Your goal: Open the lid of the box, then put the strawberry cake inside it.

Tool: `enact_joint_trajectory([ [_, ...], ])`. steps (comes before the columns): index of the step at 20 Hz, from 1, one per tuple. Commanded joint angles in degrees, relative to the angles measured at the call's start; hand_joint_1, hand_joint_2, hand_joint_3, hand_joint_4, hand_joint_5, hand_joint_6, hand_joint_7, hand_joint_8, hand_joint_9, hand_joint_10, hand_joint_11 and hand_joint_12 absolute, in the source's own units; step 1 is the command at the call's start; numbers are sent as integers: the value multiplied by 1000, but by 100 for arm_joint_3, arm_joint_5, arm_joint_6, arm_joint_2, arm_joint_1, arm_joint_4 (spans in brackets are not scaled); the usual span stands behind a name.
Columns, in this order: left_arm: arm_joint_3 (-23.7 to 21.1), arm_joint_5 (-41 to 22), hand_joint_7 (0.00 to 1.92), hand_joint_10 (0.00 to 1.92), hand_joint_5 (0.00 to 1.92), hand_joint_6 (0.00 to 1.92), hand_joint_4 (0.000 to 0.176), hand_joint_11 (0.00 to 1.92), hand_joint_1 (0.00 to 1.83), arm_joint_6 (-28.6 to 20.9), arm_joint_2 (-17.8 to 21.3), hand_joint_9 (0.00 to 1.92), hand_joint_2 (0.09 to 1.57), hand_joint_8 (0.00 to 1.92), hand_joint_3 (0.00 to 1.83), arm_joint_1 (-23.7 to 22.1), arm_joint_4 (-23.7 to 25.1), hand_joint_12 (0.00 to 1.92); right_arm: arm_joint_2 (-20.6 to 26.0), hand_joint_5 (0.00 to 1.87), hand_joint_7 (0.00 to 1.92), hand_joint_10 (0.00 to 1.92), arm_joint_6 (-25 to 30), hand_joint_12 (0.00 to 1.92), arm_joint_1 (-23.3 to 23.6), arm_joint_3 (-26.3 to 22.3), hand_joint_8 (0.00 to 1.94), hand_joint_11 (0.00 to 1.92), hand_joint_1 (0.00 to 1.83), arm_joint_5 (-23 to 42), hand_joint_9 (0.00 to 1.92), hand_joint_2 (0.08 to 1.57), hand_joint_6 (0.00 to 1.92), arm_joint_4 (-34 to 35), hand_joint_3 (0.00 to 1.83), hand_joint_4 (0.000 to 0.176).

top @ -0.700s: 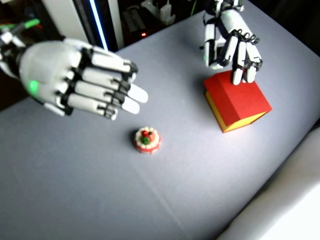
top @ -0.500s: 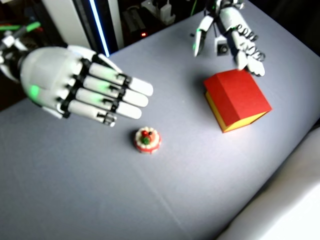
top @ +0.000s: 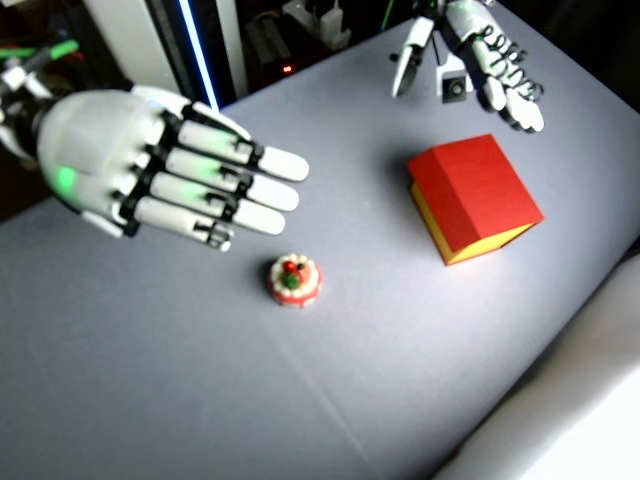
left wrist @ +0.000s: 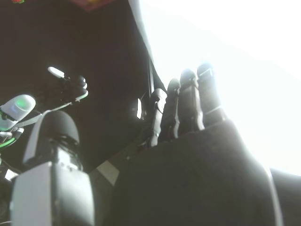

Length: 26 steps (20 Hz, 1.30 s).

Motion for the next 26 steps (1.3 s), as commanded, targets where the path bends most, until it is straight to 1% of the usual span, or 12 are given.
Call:
enact_joint_trajectory([
  [1,35,-615,0,0,0,0,86,0,753,-7,-2,0,997,0,0,-74,66,0,33,0,0,0,10,1921,7,7,0,0,310,700,0,1387,0,34,132,0],
  [3,89,-513,0,0,0,0,88,0,918,-8,-58,0,969,0,0,-99,40,0,30,0,0,0,10,1921,-10,7,0,0,307,695,0,1386,0,54,123,0],
  [6,178,-333,0,0,0,0,106,0,981,-7,-146,0,986,0,0,-145,10,0,30,0,0,0,11,1912,-35,7,0,0,297,695,0,1406,0,76,79,0],
  [8,236,-238,0,0,0,0,103,0,982,-2,-197,0,987,0,0,-171,-33,0,29,0,0,0,11,1907,-43,9,0,0,302,695,0,1414,0,85,74,0],
  [9,266,-140,0,0,0,0,111,0,995,43,-226,0,991,0,0,-198,-64,0,29,0,0,0,11,1862,-55,11,0,0,318,695,0,1427,0,100,46,0],
  [10,284,-72,0,0,0,0,111,0,988,107,-249,0,995,0,0,-219,-101,0,29,0,0,0,11,1801,-63,12,0,0,326,695,0,1436,0,104,26,0],
  [12,338,82,0,0,0,0,96,0,989,201,-286,0,1026,0,14,-273,-142,0,28,0,0,0,11,1677,-74,14,0,0,353,695,0,1448,0,107,8,0],
  [16,453,317,0,0,0,0,87,0,1012,336,-345,0,1049,0,23,-346,-236,0,25,0,0,0,14,1626,-89,23,0,0,317,696,0,1452,0,113,5,0],
  [18,458,440,0,0,0,0,77,0,1028,497,-361,0,1076,0,33,-398,-282,0,24,0,0,0,16,1611,-96,23,0,0,348,696,0,1455,0,118,3,0],
  [21,517,615,0,0,0,0,76,0,1008,578,-420,0,1089,0,36,-456,-323,0,8,0,0,0,32,1309,-110,38,0,0,331,697,0,1462,0,119,1,0],
  [25,590,767,0,0,0,0,81,0,977,665,-488,0,1134,0,52,-507,-397,0,8,0,0,0,37,1295,-117,41,0,0,347,697,0,1462,0,119,0,0],
  [26,594,790,0,0,0,0,75,0,985,705,-493,0,1150,0,58,-522,-408,0,8,0,0,0,38,1291,-120,41,0,0,302,697,0,1467,0,120,3,0],
])
